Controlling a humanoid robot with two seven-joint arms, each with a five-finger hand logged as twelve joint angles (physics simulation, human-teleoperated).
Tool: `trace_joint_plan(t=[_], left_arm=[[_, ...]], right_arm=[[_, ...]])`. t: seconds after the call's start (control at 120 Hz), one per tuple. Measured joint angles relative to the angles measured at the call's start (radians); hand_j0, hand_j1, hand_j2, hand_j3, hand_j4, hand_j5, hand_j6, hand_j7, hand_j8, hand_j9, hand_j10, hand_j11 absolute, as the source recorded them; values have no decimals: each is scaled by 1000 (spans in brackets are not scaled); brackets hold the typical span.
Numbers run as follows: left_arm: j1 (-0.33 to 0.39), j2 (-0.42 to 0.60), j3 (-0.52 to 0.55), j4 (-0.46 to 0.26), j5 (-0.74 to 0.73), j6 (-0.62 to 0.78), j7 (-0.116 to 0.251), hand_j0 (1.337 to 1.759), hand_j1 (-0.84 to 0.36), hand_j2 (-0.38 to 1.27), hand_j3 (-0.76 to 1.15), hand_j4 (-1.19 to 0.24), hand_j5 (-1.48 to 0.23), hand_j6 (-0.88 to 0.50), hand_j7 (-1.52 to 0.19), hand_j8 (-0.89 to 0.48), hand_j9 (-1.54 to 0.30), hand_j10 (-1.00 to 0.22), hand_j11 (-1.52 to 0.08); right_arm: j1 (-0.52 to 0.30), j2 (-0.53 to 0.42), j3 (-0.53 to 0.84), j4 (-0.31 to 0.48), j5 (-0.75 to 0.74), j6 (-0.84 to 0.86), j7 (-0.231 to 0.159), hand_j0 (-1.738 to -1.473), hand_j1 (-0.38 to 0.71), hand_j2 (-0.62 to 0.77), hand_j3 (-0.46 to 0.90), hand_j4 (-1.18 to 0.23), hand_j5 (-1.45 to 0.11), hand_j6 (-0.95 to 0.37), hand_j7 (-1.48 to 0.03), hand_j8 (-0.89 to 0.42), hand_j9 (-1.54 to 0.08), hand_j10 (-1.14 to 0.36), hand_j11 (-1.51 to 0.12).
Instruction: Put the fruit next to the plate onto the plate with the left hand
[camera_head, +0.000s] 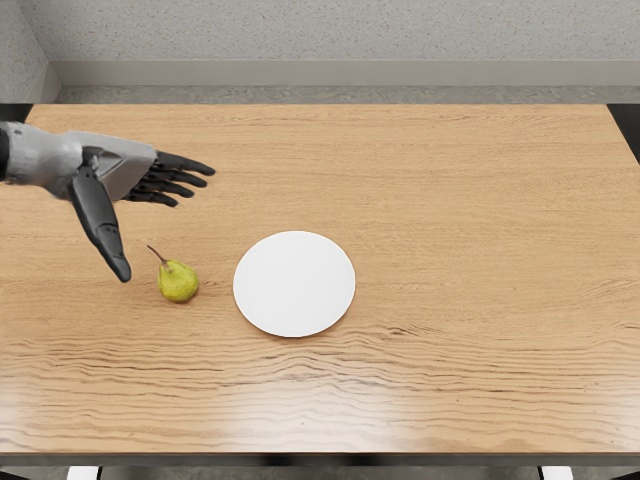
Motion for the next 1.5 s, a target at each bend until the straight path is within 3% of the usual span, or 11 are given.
trace_joint_plan(t=[0.233, 0.4, 0.733, 1.133, 1.5], left_arm=[[31, 6, 11, -130, 205, 156, 0, 1658, 302, 8, 0, -43, -52, -44, -52, -43, -52, -42, -51], [96, -12, 16, -147, 359, 249, 0, 1658, 284, 12, 0, -59, -72, -60, -72, -60, -72, -59, -72], [208, -152, 39, -151, 643, 390, 0, 1658, 274, 15, 0, -69, -84, -71, -84, -70, -84, -69, -84], [224, -174, 172, -151, 787, 577, 0, 1658, 274, 15, 0, -69, -84, -71, -84, -70, -84, -69, -83], [235, -245, 226, -147, 831, 664, 0, 1658, 274, 16, 0, -69, -84, -70, -84, -70, -83, -68, -83]], right_arm=[[0, 0, 0, 0, 0, 0, 0, -1658, -349, 0, 0, 0, 0, 0, 0, 0, 0, 0, 0], [1, 0, 1, 0, 0, 0, 0, -1658, -349, 0, 0, 0, 0, 0, 0, 0, 0, 0, 0], [4, 0, 2, 0, 0, 0, 0, -1658, -349, 0, 0, 0, 0, 0, 0, 0, 0, 0, 0], [8, 0, 3, 0, 0, 0, 0, -1658, -349, 0, 0, 0, 0, 0, 0, 0, 0, 0, 0], [9, 0, 3, 0, 0, 0, 0, -1658, -349, 0, 0, 0, 0, 0, 0, 0, 0, 0, 0]])
